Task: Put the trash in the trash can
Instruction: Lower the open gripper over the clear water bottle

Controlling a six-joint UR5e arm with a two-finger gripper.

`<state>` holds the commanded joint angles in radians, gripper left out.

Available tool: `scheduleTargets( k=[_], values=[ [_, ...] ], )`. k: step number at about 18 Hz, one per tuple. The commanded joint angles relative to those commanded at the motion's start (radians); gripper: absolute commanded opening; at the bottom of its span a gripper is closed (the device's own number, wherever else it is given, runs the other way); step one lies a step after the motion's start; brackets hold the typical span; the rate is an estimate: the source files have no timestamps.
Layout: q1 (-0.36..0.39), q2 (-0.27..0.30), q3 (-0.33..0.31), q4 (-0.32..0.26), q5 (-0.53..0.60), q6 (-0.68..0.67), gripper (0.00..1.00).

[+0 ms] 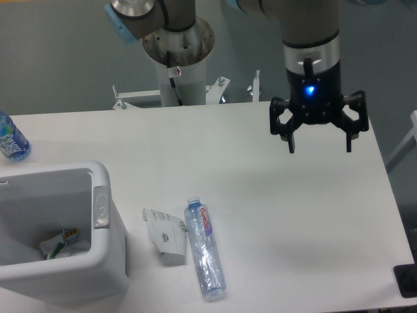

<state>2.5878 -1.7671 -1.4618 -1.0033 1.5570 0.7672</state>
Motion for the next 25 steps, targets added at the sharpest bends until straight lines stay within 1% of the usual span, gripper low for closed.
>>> scheduleTargets(
  k=[2, 4, 8, 9, 14, 16, 18, 22, 23, 24, 25],
  values=[
    [-0.023, -0.005, -0.008, 0.002, -0.015, -0.037, 1.0],
    [-0.044, -0.028, -0.006, 0.0, -0.055, -0.052, 1.0],
    [-0.071, -0.089, -0.012, -0.011, -0.247, -0.181, 1.0],
    [-0.077, -0.109, -0.012, -0.011, -0.271, -0.207, 1.0],
    [-0.11, -0.173, -0.051, -0.009, -0.273, -0.229, 1.0],
    [-0.12, -0.201, -0.051, -0.006, -0.27, -0.259, 1.0],
    [-0.124, -0.247, -0.029, 0.003, -0.272, -0.319, 1.0],
    [-0.152, -0.372, 0.076, 0.005, -0.272, -0.357, 1.0],
    [-0.155, -0.393, 0.093, 0.008, -0.273, -0.382, 1.0],
    [-0.155, -0.409, 0.103, 0.021, -0.273, -0.393, 1.0],
    [-0.156, -0.426, 0.103, 0.05, -0.272, -0.399, 1.0]
  ],
)
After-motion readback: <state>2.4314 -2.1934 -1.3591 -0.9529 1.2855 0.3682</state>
